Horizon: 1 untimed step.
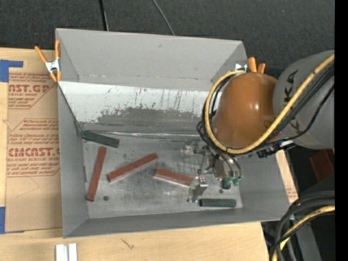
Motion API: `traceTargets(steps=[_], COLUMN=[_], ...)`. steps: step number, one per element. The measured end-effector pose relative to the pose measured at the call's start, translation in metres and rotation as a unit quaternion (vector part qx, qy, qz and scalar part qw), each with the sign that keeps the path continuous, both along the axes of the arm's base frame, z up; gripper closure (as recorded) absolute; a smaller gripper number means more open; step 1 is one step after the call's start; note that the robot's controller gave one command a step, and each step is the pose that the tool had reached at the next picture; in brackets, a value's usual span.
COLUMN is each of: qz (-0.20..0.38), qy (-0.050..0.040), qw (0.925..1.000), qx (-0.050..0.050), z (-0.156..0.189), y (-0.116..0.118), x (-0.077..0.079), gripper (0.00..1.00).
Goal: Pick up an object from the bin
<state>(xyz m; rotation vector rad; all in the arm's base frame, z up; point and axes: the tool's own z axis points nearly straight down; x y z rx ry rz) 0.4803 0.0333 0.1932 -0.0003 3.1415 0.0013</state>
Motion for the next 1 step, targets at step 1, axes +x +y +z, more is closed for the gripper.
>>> traceTargets(steps=[1], qz=[-0.045], qy=[-0.0024], qw=[0.999], qx=[0.0], z=[-0.048], y=[-0.0127], x=[0.0223], gripper=[0.0])
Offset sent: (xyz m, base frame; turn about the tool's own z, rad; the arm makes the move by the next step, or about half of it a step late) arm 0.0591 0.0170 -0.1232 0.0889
